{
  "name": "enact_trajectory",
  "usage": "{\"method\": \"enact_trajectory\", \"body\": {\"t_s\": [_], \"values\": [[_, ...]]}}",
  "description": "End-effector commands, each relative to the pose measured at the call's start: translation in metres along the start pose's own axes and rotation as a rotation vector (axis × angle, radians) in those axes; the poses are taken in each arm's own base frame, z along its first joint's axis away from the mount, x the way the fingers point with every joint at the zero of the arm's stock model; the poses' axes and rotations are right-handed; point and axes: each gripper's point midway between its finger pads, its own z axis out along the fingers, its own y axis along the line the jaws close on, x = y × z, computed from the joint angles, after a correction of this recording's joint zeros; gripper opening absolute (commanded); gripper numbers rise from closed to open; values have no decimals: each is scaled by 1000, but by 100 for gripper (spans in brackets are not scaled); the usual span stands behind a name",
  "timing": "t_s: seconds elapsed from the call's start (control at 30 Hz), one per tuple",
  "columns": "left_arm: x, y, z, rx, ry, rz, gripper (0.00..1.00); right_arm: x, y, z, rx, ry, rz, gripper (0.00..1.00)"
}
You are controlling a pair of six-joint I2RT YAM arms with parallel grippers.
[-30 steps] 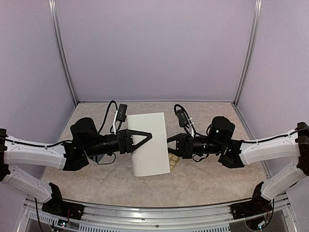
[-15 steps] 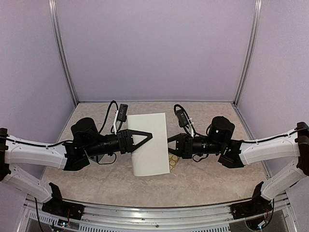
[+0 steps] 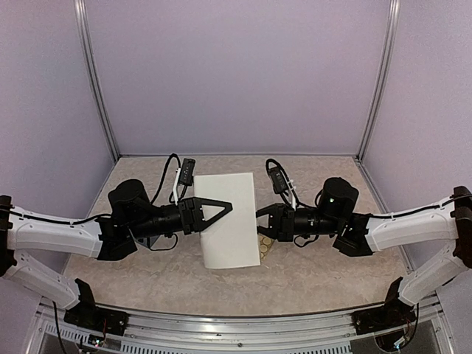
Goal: Place the letter into the envelope and seal it
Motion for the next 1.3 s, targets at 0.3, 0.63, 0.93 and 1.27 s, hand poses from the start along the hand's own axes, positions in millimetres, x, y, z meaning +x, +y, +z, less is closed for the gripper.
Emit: {"method": "enact_trajectory", "body": {"t_s": [0.3,0.63,0.93,1.27], "values": [[-7,-17,-5,50,-24,32,14,-25,-2,-31,119,-156,-8,61],[-7,-20,-6,61,-23,33,14,-23,10,-31,49,-138,-19,94],[-6,-18,-6,44,-25,35,15,-20,10,-3,65,-64,-45,88],[-8,-8,-6,-19,-45,52,18,-12,1,10,115,-12,-12,63]]}}
